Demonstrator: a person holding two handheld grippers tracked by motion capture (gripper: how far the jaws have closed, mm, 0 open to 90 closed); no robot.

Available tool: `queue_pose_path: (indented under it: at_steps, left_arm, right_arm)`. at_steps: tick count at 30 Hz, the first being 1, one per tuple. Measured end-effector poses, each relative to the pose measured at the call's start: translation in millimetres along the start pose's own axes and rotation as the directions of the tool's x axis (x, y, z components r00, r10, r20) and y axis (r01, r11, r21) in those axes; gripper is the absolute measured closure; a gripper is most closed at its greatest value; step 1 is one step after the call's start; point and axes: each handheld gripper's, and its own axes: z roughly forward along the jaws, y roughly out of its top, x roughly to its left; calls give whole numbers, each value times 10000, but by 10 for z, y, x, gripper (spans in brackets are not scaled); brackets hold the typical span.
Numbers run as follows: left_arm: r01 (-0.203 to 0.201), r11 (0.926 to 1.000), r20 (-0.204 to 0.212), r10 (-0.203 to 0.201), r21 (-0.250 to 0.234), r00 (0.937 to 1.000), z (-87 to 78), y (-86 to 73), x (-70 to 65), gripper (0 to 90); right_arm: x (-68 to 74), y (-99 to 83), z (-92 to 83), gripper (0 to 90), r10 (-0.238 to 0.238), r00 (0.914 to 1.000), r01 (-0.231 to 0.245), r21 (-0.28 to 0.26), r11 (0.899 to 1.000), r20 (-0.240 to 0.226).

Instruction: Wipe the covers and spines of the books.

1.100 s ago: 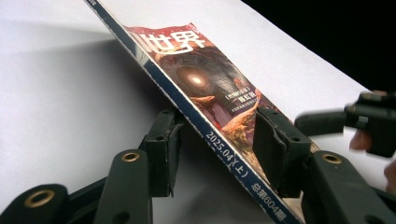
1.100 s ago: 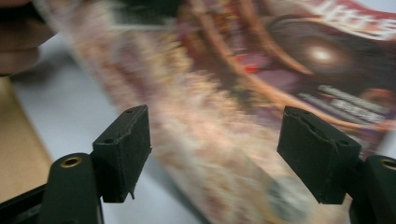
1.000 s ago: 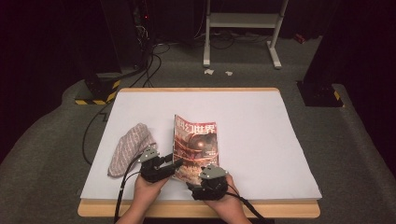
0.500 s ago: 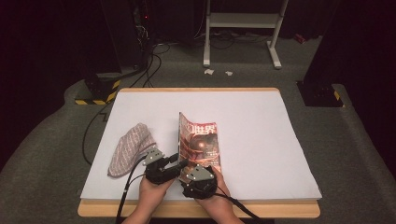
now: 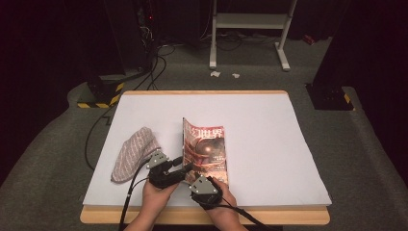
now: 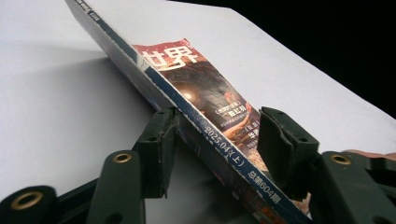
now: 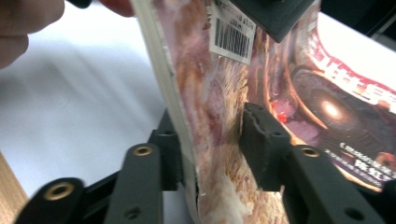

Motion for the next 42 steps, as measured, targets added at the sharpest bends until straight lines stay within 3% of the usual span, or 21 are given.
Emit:
queue_pose_path:
  at_steps: [2,3,4,8,14,22,24,27,32,37,42]
  left_arm:
    - [-29,9995,159,34,-323,9999,-36,15,16,412]
    - [-235,9975,84,241,-670,9997,-99,41,19,462]
    - [-325,9959,57,331,-849,9994,-141,72,26,456]
    - [-648,9913,-264,622,-1147,9977,-237,128,67,437]
    - [-1137,9908,-734,1084,-732,9914,-222,93,143,421]
    - [-1703,9851,-1163,1718,236,9782,-108,-18,215,410]
    - [-1832,9821,-1206,1871,433,9749,-90,-41,230,409]
    - [-2193,9729,-1394,2278,734,9637,-79,-74,249,410]
    - [-2386,9641,-1580,2551,1164,9539,-84,-94,310,393]
    - [-2516,9612,-1649,2678,1127,9492,-132,-81,356,399]
    - [-2669,9602,-1820,2777,819,9433,-244,-29,396,419]
  right_arm:
    - [0,0,-11,697,-56,10000,56,-24,10000,81]
    - [-1,-1,-16,738,34,9999,-34,6,10000,132]
    - [-27,-3,-23,755,216,9997,-216,15,9998,142]
    - [-88,-4,-75,797,453,9987,-448,-223,9987,248]
    - [-280,8,-181,832,1462,9892,-1457,-589,9876,47]
    - [-429,-7,-261,837,1900,9816,-1909,-804,9783,-178]
    - [-449,-9,-276,838,1982,9800,-1992,-823,9765,-203]
    - [-491,-12,-299,839,2091,9774,-2109,-881,9735,-295]
    - [-598,-24,-357,840,2634,9626,-2687,-1005,9580,-633]
    - [-704,-55,-404,841,2957,9512,-3045,-1152,9455,-878]
    - [-777,-71,-459,842,2901,9531,-2994,-1292,9453,-864]
